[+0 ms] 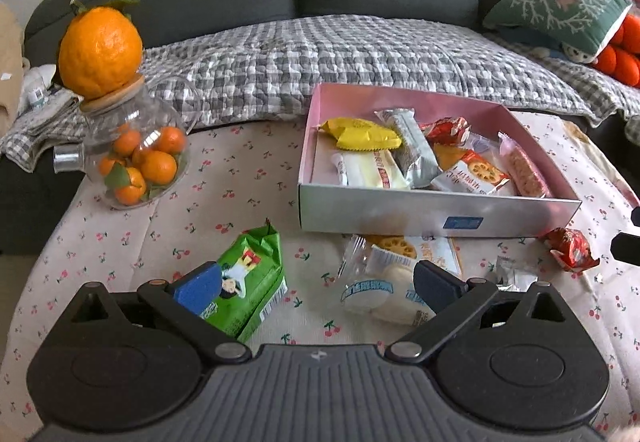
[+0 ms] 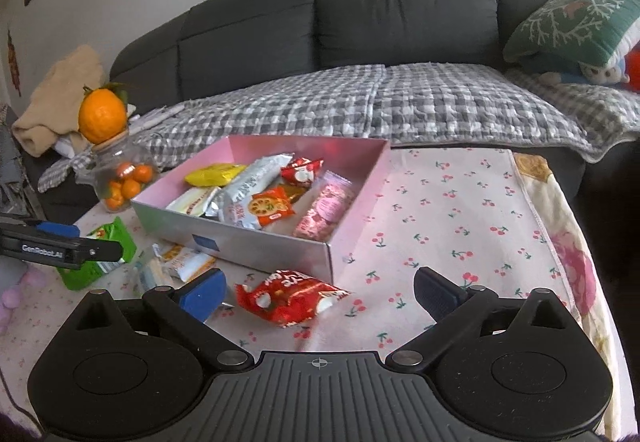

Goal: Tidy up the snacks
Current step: 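Withdraw both tools from the pink box toward the remaining snacks, then grasp the white bread bag with the left tool while the right tool grasps the red candy packet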

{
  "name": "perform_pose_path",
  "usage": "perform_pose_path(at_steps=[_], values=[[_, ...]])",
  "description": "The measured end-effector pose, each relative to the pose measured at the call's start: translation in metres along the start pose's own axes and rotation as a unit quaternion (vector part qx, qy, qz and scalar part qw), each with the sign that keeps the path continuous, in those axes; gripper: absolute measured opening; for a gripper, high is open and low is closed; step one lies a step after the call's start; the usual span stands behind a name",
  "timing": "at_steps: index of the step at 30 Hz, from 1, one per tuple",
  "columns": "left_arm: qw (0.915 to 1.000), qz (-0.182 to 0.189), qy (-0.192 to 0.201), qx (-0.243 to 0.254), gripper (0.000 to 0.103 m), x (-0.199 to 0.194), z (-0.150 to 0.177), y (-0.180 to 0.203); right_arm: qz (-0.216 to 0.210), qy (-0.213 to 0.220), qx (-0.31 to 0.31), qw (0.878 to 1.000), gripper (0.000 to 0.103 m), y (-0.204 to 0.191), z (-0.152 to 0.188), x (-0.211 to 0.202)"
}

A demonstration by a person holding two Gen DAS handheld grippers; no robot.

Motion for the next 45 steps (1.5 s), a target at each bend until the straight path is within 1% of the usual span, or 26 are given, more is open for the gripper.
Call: perform_pose_path(at_steps=[4,8,12,15,21,26,28,34,36,39,42,43,45], values=[[0.9999,0.012,-0.003,-0.011,0.102,0.000,0.004,0.000,-0.024,0.008,-0.010,1.000,0.101,-0.003,0.004,-0.002],[0.9997,0.023,-0.004,-0.004,0.102,-0.001,0.008,0.003,-0.061,-0.008,-0.033,0.998,0.101,-0.013,0.013,-0.001],[0.9995,0.029,-0.007,-0.004,0.102,0.000,0.012,0.007,-0.065,-0.021,-0.046,0.997,0.101,-0.022,0.021,0.008],[0.9991,0.040,-0.010,-0.007,0.102,-0.002,0.011,0.013,-0.069,-0.027,-0.033,0.997,0.101,-0.023,0.025,0.013],[0.9974,0.060,-0.012,-0.038,0.102,-0.005,0.007,0.026,-0.057,-0.031,0.023,0.998,0.101,-0.014,0.024,0.025],[0.9930,0.077,-0.034,-0.082,0.100,-0.003,0.011,0.043,-0.043,-0.020,0.054,0.997,0.101,-0.008,0.023,0.031],[0.9913,0.076,-0.047,-0.097,0.096,0.000,0.013,0.048,-0.037,-0.016,0.070,0.997,0.101,-0.004,0.022,0.032],[0.9846,0.075,-0.074,-0.139,0.090,0.005,0.020,0.054,-0.028,-0.001,0.113,0.993,0.101,0.005,0.019,0.036],[0.9819,0.072,-0.078,-0.157,0.090,0.005,0.020,0.053,-0.029,0.004,0.125,0.992,0.101,0.007,0.017,0.037],[0.9780,0.064,-0.081,-0.181,0.086,0.009,0.018,0.051,-0.031,0.004,0.133,0.991,0.100,0.008,0.017,0.038],[0.9739,0.057,-0.087,-0.202,0.081,0.013,0.017,0.049,-0.019,0.001,0.129,0.992,0.094,0.008,0.019,0.041],[0.9730,0.055,-0.087,-0.207,0.079,0.014,0.017,0.049,-0.018,0.000,0.130,0.991,0.092,0.009,0.019,0.041],[0.9710,0.049,-0.088,-0.216,0.075,0.016,0.018,0.048,-0.020,0.000,0.136,0.991,0.086,0.009,0.020,0.042]])
Point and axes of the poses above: each gripper's, at about its wrist camera, not at the fingertips, and x roughly the way its jaws point, y to its right, z to its underside, the point moved 7 cm from there along x, roughly the way its jaws point, and after that the axes turned 6 degrees about y, right-handed, at the moved point
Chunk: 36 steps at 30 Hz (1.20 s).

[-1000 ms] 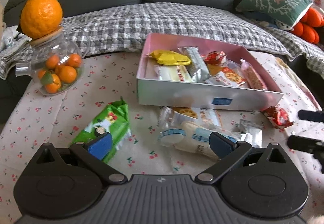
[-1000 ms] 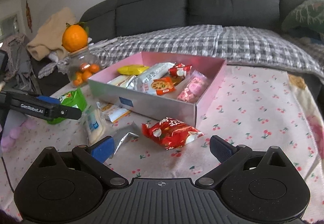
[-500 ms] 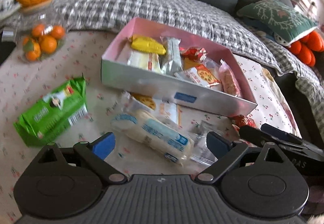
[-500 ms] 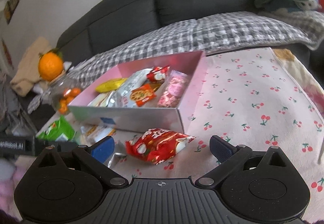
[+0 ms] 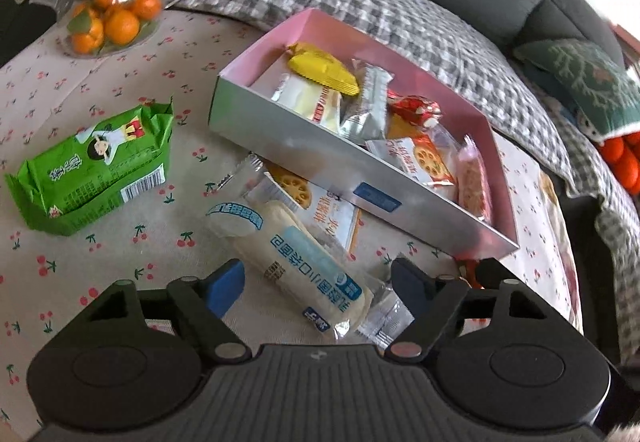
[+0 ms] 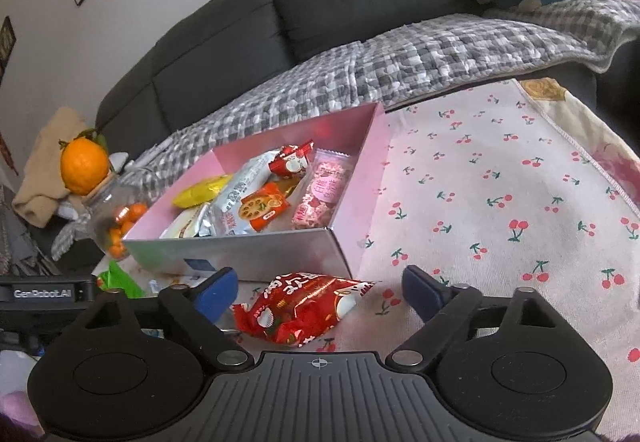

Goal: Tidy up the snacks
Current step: 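Grasp the white bread bag with the left tool while the right tool grasps the red candy packet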

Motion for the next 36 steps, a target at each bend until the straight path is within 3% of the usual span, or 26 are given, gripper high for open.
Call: perform_pose_path(at_steps=[5,8,10,14,19,26,30,32,36], values=[[1.0000,-0.005,-0.001,-0.009,0.069,0.005,-0.001,-0.002,0.003,-0.002,0.009,1.000,0.066,0.002,0.000,0.001],[1.0000,-0.005,-0.001,0.000,0.062,0.003,-0.001,-0.003,0.000,-0.001,0.017,1.000,0.063,0.004,0.000,-0.001],[1.0000,-0.003,-0.004,0.005,0.050,0.004,-0.002,-0.003,-0.001,-0.002,0.020,1.000,0.061,0.004,0.000,-0.002],[0.9997,0.004,-0.018,0.015,0.042,0.003,-0.004,-0.006,-0.009,-0.011,0.021,1.000,0.054,0.004,0.000,-0.005],[0.9965,-0.005,-0.042,0.072,0.035,0.000,-0.006,-0.008,-0.017,-0.033,0.006,0.999,0.054,0.006,0.001,-0.014],[0.9835,-0.042,-0.054,0.167,0.031,-0.006,-0.010,-0.022,-0.020,-0.040,-0.035,0.998,0.056,0.004,0.001,-0.022],[0.9835,-0.046,-0.060,0.164,0.032,-0.007,-0.012,-0.034,-0.019,-0.042,-0.059,0.997,0.058,0.002,0.001,-0.026],[0.9860,-0.038,-0.057,0.152,0.034,-0.008,-0.013,-0.037,-0.023,-0.041,-0.062,0.997,0.067,0.002,0.000,-0.029],[0.9890,-0.029,-0.048,0.137,0.048,-0.007,-0.012,-0.039,-0.037,-0.029,-0.055,0.997,0.077,-0.001,-0.004,-0.032]])
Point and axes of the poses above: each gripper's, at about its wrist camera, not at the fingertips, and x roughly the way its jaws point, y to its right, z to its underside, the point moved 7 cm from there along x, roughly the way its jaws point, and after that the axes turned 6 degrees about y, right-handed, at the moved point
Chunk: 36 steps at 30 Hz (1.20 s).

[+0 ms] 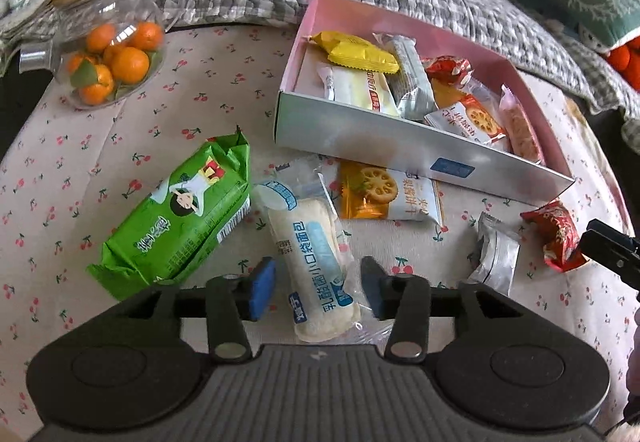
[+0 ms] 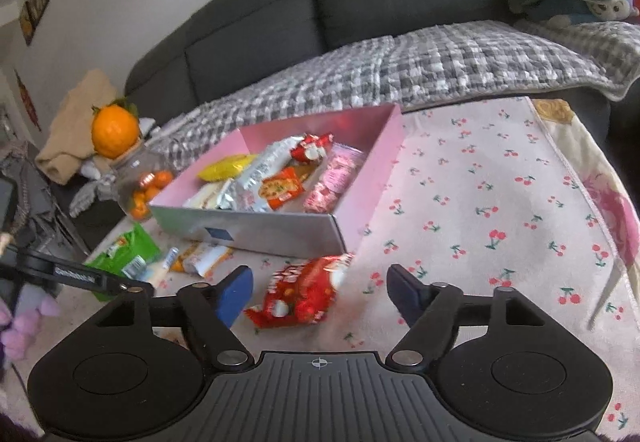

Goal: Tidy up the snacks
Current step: 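Grasp the white bread bag with the left tool while the right tool grasps the red candy packet, then carry the white bread bag and red candy packet over the pink box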

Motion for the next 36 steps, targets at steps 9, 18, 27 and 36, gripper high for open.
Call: perform_pose_path(at_steps=[9,18,27,36], values=[[0.9996,0.006,0.023,-0.014,0.048,0.004,0.002,0.005,0.031,-0.012,-0.033,0.999,0.077,-0.012,0.009,0.016],[0.9990,-0.006,0.039,-0.018,0.035,0.003,0.001,0.001,0.041,-0.012,-0.043,0.998,0.060,-0.016,0.014,0.023],[0.9991,-0.001,0.039,-0.014,0.025,0.001,0.000,0.001,0.023,-0.015,-0.040,0.999,0.036,-0.019,0.014,0.022],[0.9995,0.015,0.025,-0.015,0.020,-0.007,0.004,0.002,-0.016,-0.011,0.005,1.000,0.031,-0.017,0.006,0.013]])
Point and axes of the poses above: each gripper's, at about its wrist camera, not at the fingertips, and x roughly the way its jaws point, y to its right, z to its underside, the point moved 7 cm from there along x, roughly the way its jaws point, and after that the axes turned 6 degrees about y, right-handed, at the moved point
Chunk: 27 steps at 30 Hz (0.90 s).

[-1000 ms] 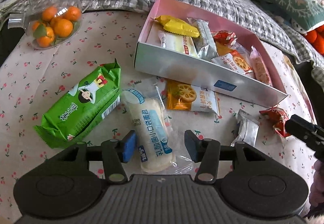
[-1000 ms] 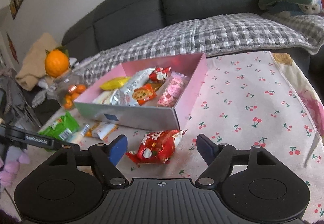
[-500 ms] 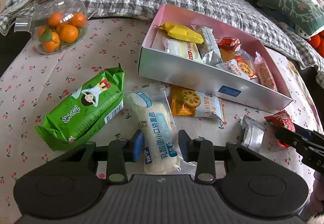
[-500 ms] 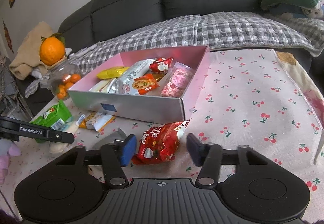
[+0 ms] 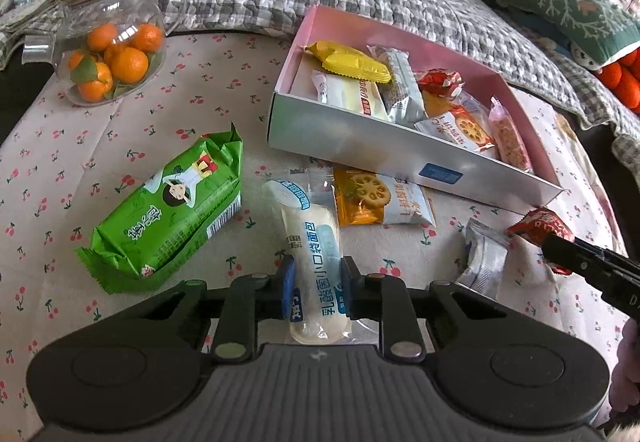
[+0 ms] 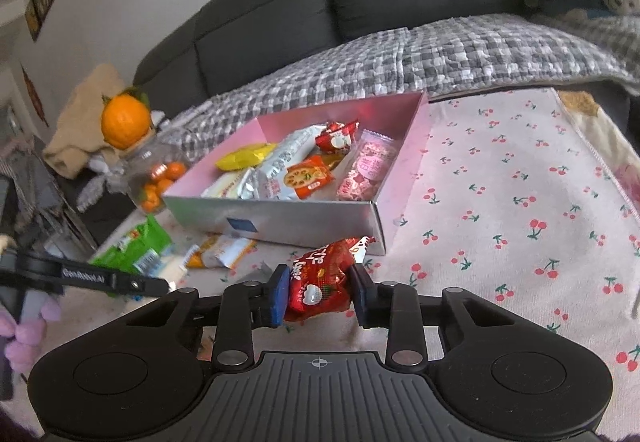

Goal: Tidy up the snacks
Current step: 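Carry the white bread bag and red candy packet over the pink box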

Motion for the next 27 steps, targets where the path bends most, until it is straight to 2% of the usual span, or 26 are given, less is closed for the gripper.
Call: perform_pose_path(at_steps=[10,21,27], values=[[0.9993,0.033,-0.010,-0.015,0.017,-0.017,0.001,0.003,-0.043,0.007,0.033,0.999,0.031,-0.004,-0.005,-0.006],[0.9965,0.081,-0.012,-0.019,0.017,-0.034,0.001,0.017,-0.064,0.011,0.054,0.996,0.031,-0.007,-0.006,-0.008],[0.9949,0.099,0.000,-0.022,0.017,-0.043,-0.006,0.026,-0.072,0.015,0.081,0.994,0.031,-0.006,-0.006,-0.009]])
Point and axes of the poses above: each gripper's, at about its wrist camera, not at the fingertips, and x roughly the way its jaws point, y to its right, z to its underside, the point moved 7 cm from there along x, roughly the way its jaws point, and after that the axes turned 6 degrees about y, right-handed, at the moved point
